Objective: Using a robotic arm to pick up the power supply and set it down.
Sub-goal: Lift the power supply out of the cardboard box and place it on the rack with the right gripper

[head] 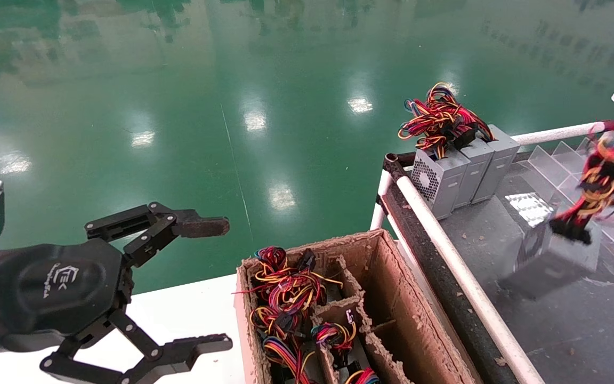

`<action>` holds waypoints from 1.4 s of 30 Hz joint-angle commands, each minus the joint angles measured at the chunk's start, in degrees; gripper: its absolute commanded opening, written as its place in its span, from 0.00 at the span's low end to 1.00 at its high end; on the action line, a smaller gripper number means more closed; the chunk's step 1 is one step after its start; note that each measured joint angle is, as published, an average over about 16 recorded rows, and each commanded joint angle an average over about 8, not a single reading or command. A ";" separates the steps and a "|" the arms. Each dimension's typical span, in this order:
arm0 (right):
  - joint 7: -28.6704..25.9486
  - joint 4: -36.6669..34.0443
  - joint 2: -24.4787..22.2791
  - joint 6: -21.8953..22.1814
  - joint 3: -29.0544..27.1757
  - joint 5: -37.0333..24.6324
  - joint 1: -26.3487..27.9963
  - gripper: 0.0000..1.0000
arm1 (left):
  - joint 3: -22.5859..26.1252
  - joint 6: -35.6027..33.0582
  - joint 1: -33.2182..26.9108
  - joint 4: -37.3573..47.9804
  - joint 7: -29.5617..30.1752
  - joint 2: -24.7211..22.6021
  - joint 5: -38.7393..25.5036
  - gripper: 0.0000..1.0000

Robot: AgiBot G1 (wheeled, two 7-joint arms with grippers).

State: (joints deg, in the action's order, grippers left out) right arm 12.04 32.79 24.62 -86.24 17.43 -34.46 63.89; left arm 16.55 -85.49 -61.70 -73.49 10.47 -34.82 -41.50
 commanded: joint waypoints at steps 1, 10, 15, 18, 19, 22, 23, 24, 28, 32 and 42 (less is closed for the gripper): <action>0.70 -1.70 0.51 0.01 0.67 -1.32 0.46 0.00 | 0.01 0.00 0.00 0.00 0.00 0.00 0.01 1.00; 0.39 -4.83 5.89 -1.17 3.90 -6.19 7.11 0.00 | 0.04 0.02 -0.01 0.00 -0.02 0.02 0.03 1.00; -0.42 -6.79 9.55 -0.83 5.50 -8.61 11.77 0.00 | 0.06 0.03 -0.01 0.00 -0.03 0.02 0.04 1.00; -0.88 -8.63 11.75 -0.57 6.38 -9.93 14.63 0.00 | 0.07 0.03 -0.02 0.00 -0.03 0.03 0.05 1.00; -0.91 -9.32 12.49 -0.40 6.68 -10.41 15.57 0.00 | 0.07 0.03 -0.02 0.00 -0.04 0.03 0.05 1.00; -0.57 -11.48 14.73 0.42 7.60 -11.98 18.28 0.00 | 0.08 0.04 -0.02 0.00 -0.04 0.03 0.06 1.00; -0.37 -12.20 15.46 0.74 7.89 -12.49 19.11 0.00 | 0.09 0.04 -0.02 0.00 -0.04 0.04 0.06 1.00; -0.10 -12.94 16.21 1.10 8.18 -13.01 19.96 0.00 | 0.09 0.04 -0.02 0.00 -0.05 0.04 0.06 1.00; 1.37 -15.97 19.05 2.83 9.19 -14.90 23.00 0.00 | 0.11 0.05 -0.02 0.00 -0.05 0.04 0.07 1.00; 3.02 -18.94 21.30 4.31 9.91 -16.27 25.39 0.00 | 0.12 0.05 -0.03 0.00 -0.06 0.05 0.08 1.00; 6.15 -24.73 24.43 5.12 10.98 -18.14 29.26 0.20 | 0.15 0.07 -0.03 0.00 -0.08 0.06 0.11 1.00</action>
State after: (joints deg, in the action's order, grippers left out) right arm 18.03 8.21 48.89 -81.20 28.38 -52.53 92.96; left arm 16.70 -85.42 -61.73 -73.49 10.39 -34.75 -41.39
